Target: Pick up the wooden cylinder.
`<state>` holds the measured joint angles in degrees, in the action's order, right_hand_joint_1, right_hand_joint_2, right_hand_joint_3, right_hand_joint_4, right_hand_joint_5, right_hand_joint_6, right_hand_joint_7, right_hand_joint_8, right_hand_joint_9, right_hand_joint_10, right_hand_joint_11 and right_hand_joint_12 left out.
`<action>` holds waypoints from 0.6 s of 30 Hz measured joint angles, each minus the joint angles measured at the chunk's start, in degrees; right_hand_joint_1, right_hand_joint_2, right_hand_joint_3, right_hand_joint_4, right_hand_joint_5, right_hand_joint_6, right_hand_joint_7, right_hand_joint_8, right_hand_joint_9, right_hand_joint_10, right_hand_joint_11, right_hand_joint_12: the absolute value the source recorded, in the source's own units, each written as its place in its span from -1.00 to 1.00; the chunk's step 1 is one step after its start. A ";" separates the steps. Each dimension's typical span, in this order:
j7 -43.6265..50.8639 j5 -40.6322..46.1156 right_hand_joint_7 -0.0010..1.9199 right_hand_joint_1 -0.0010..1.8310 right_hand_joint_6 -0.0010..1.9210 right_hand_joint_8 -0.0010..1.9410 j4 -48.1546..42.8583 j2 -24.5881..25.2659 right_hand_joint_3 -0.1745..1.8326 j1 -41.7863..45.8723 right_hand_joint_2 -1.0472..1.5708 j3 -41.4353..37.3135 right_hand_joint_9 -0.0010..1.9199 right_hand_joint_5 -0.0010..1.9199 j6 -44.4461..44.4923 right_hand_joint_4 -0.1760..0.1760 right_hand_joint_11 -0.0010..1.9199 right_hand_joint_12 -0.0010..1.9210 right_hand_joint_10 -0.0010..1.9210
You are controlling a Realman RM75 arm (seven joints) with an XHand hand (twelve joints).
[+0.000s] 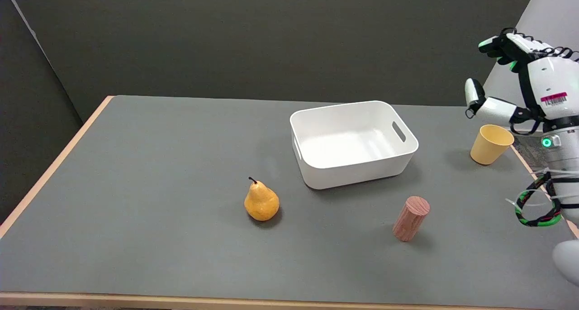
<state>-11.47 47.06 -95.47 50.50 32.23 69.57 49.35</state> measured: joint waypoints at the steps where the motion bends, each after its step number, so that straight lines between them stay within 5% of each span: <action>1: 0.20 0.26 -0.39 -0.31 -0.10 -0.28 -0.01 -0.01 0.08 0.10 0.35 -0.09 -0.45 -0.55 0.21 0.26 -0.47 0.74 0.19; 18: -11.94 -6.81 -0.42 -0.38 -0.22 -0.34 2.87 0.06 0.08 6.25 0.33 -3.00 -0.48 -0.59 2.81 0.23 -0.51 0.72 0.15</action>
<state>-23.41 40.25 -92.60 50.56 38.48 66.57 52.16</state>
